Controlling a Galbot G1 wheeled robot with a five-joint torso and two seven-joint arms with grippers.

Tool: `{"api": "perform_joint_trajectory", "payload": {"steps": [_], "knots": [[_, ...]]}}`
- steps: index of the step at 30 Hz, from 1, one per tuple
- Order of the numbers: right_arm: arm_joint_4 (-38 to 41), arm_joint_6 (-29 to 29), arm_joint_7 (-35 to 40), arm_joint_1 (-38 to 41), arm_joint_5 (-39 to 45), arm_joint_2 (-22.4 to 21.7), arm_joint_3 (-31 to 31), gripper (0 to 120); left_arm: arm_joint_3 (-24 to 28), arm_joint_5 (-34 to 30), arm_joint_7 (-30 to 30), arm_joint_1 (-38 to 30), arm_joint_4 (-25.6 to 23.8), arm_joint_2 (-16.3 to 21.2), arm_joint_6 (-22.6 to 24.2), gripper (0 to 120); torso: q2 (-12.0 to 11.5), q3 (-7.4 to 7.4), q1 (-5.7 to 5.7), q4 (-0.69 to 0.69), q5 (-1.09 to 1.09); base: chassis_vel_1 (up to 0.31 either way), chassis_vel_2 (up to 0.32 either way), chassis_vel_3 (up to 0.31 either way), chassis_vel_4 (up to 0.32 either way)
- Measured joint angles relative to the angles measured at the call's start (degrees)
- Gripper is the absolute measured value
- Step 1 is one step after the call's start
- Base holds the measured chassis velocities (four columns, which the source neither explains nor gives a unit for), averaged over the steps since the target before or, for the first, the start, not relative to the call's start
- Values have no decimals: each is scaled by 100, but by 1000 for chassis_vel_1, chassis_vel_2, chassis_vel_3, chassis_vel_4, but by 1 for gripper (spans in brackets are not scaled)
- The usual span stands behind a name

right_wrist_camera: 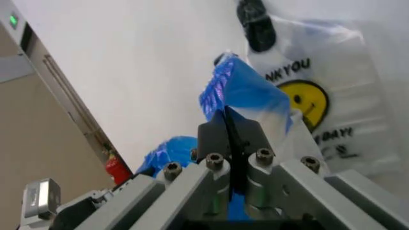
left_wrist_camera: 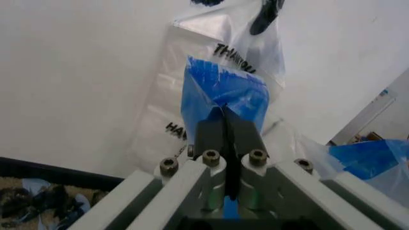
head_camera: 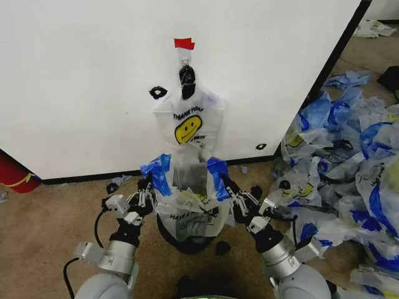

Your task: Pick up the garbage bag from the wall and place it over the trash bin.

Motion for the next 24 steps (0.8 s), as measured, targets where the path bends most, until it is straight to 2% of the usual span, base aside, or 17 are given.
{"api": "perform_joint_trajectory", "payload": {"steps": [8,16,24], "knots": [[-228,46,-230,188,-177,66,-70,0,-72,-1,0,27,-30,31,-23,0,0,0,0,0,0,0,0,0,0],[-777,103,-512,390,-299,159,-120,0,-61,-36,13,-132,282,36,-59,0,0,0,0,0,0,0,0,0,0],[-888,91,-836,446,-349,9,-254,0,-57,-176,6,-309,406,138,-26,0,0,0,1,0,1,0,0,0,0]]}}
